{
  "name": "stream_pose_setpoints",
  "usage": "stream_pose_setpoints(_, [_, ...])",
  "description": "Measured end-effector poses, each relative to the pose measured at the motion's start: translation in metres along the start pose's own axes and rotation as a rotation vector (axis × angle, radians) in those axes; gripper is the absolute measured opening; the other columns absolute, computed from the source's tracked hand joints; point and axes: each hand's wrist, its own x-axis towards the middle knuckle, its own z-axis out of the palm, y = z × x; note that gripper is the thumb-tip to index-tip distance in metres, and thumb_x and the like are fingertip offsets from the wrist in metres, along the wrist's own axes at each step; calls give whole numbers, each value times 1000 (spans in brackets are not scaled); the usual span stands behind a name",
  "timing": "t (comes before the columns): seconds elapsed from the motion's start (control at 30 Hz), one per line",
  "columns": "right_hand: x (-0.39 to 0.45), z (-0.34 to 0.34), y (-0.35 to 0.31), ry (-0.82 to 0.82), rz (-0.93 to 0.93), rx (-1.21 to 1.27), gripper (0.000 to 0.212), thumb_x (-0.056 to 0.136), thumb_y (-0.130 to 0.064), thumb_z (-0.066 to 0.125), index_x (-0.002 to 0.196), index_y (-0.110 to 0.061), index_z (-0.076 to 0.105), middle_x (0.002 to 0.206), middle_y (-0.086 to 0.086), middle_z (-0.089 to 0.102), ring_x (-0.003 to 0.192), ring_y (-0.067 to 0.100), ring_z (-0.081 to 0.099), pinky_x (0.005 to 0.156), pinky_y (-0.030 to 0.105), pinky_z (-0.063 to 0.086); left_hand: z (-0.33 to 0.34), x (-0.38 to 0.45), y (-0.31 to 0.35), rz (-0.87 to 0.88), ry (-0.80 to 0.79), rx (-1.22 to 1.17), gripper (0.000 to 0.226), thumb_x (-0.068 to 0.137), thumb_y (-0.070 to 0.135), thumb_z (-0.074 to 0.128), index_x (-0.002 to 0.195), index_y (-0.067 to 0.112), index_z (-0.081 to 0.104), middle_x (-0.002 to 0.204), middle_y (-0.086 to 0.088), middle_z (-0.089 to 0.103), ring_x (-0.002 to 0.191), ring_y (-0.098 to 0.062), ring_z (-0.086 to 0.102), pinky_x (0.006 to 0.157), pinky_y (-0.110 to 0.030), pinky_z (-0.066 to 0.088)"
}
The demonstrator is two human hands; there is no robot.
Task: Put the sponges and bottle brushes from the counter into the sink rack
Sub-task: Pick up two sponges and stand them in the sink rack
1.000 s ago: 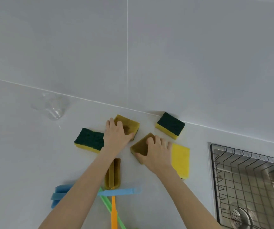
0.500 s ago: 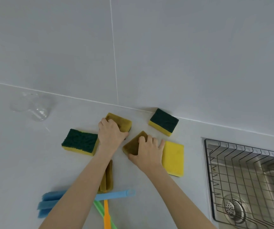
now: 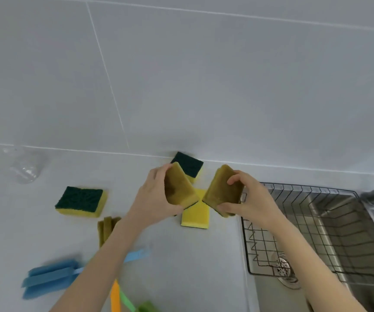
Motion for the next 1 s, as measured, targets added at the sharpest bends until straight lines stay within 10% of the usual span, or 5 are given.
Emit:
stream_pose_setpoints(0.23, [-71, -56, 96, -121, 100, -194, 60, 41, -57, 70, 92, -34, 50, 118, -14, 51, 106, 16, 51, 92, 36, 42, 110, -22, 64, 155, -279, 126, 90, 60, 25, 79, 133, 23, 26, 136, 5, 32, 108, -14, 44, 84, -24, 45])
stream_pose_setpoints(0.5, [-77, -111, 186, -188, 8, -533, 60, 59, -45, 78, 108, -25, 49, 144, -4, 38, 138, 18, 23, 115, 42, 15, 210, 5, 117, 277, -307, 294, 78, 73, 16, 73, 134, 18, 25, 153, 0, 18, 144, -18, 10, 119, -37, 16])
stream_pose_setpoints(1.0, [3, -75, 259, -242, -94, -577, 53, 69, -36, 74, 112, -17, 49, 149, 3, 33, 140, 23, 18, 116, 41, 9, 275, 79, 111, 171, -299, 720, 74, 78, 13, 69, 136, 12, 23, 155, -10, 15, 145, -23, 8, 117, -47, -4])
